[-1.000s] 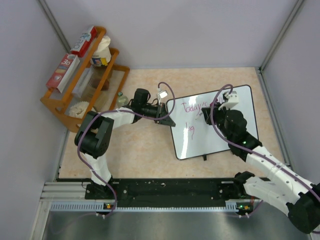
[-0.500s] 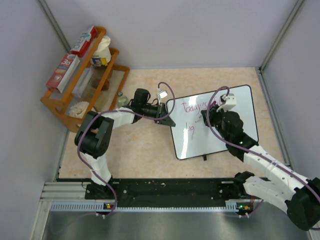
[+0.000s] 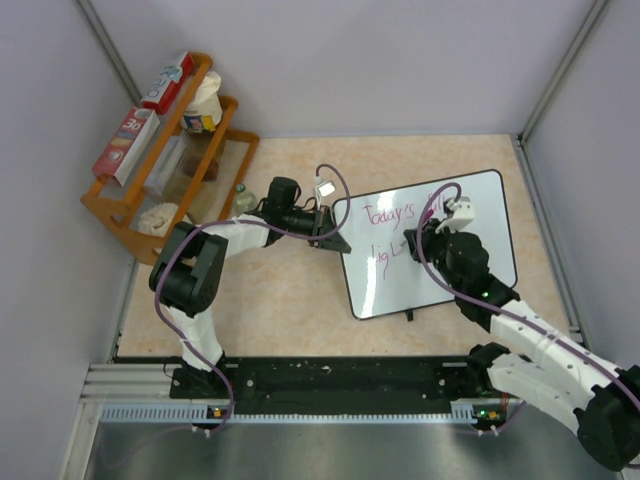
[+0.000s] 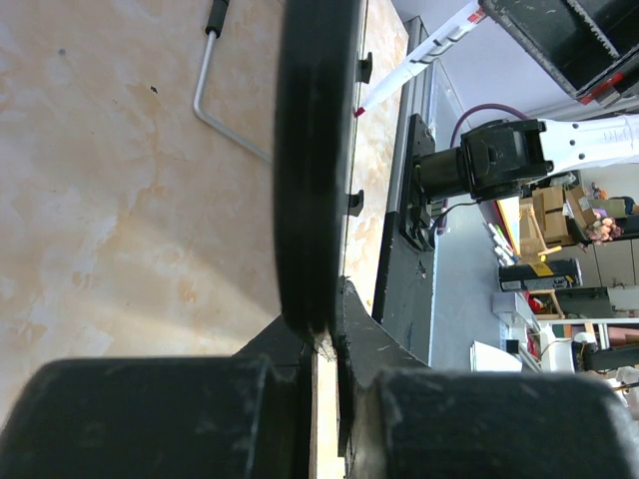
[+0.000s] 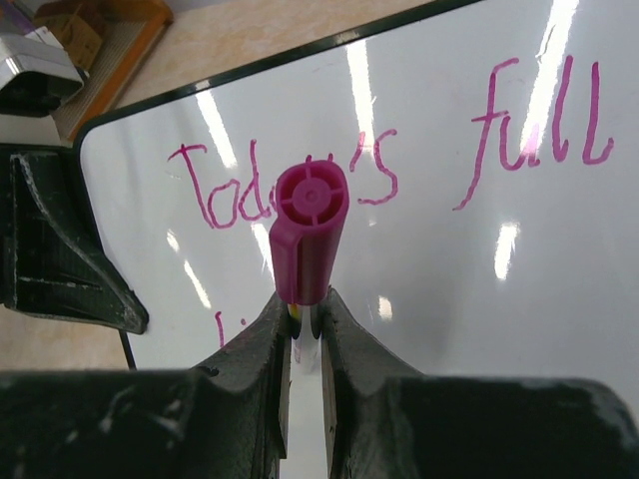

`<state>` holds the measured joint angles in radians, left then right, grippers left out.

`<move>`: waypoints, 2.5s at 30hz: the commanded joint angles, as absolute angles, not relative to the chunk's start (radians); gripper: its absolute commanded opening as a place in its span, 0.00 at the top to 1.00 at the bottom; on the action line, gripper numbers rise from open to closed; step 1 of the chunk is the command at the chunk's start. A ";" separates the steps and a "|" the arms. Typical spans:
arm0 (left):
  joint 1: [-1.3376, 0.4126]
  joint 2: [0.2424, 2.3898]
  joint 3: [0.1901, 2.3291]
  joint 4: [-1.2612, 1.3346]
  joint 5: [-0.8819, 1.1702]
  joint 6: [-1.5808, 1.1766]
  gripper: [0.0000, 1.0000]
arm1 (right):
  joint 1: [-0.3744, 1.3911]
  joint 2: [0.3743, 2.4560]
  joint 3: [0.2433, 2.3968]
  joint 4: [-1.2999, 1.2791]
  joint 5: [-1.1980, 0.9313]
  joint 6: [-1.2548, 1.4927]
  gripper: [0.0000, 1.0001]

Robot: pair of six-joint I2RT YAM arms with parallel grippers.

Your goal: Write a sentence on the whiteboard

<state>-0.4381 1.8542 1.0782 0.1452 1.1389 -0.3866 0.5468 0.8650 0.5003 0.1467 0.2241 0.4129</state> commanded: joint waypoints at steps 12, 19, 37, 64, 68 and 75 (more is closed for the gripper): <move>-0.463 1.833 1.049 0.074 1.157 -0.275 1.00 | 0.538 0.848 0.482 0.136 0.233 0.414 1.00; -0.463 1.832 1.051 0.074 1.157 -0.273 1.00 | 0.538 0.893 0.520 0.196 0.232 0.414 1.00; -0.457 1.780 1.072 -0.060 1.051 -0.183 0.59 | 0.538 0.752 0.584 0.097 0.198 0.434 1.00; -0.739 1.380 1.095 0.135 0.727 -0.294 0.10 | 0.537 0.617 0.574 0.158 -0.146 0.684 1.00; -0.772 1.453 1.106 0.225 0.782 -0.334 0.14 | 0.538 0.611 0.572 0.158 -0.138 0.689 1.00; -0.796 1.512 1.088 0.399 0.818 -0.411 0.80 | 0.538 0.615 0.581 0.157 -0.161 0.695 1.00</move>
